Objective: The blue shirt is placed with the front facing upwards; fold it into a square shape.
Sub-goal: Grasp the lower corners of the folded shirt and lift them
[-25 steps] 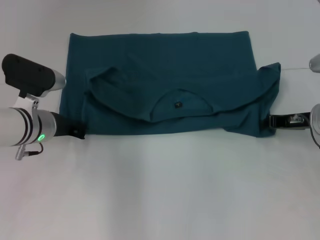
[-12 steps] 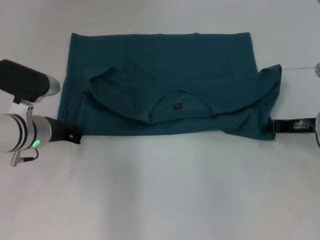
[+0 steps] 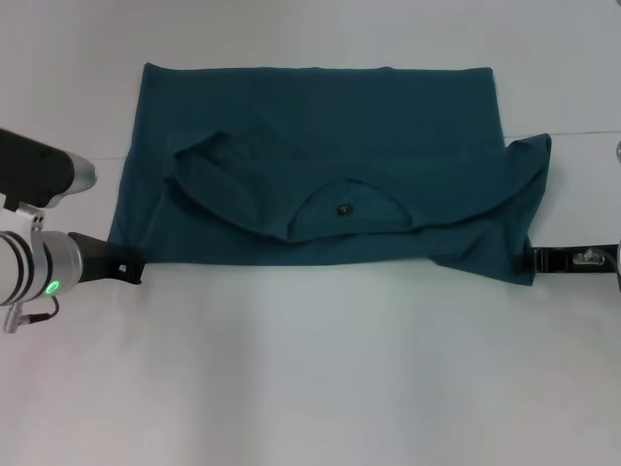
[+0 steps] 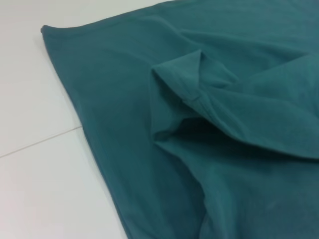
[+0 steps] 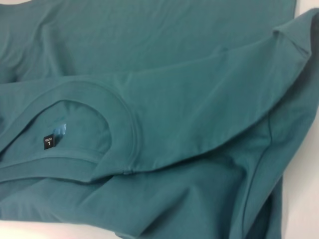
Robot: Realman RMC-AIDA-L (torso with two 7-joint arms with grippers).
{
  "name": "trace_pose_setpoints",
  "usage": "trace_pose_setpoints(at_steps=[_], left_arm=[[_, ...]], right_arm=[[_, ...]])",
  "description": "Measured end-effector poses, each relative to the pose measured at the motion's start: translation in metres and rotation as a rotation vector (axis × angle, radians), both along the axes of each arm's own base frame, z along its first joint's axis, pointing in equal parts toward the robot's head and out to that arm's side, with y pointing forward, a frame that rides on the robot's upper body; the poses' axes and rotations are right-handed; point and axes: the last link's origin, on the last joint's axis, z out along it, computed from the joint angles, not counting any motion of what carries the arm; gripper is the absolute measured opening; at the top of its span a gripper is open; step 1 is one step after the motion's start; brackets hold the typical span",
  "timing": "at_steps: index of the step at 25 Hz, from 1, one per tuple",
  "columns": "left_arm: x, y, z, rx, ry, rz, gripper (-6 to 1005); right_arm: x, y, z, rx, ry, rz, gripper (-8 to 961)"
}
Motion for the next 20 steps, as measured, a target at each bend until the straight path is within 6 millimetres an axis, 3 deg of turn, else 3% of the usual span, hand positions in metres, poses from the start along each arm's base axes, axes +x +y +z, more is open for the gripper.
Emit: trace_pose_setpoints(at_steps=[18,20], left_arm=[[0.022,0.018,0.014,0.065,0.006,-0.068,50],[0.023,0.019,0.016,0.072,0.011,-0.077,88]], right_arm=[[-0.003,0.004,0.002,0.003,-0.012,0.017,40],[-0.002,0.004,0.002,0.004,-0.013,0.016,40]])
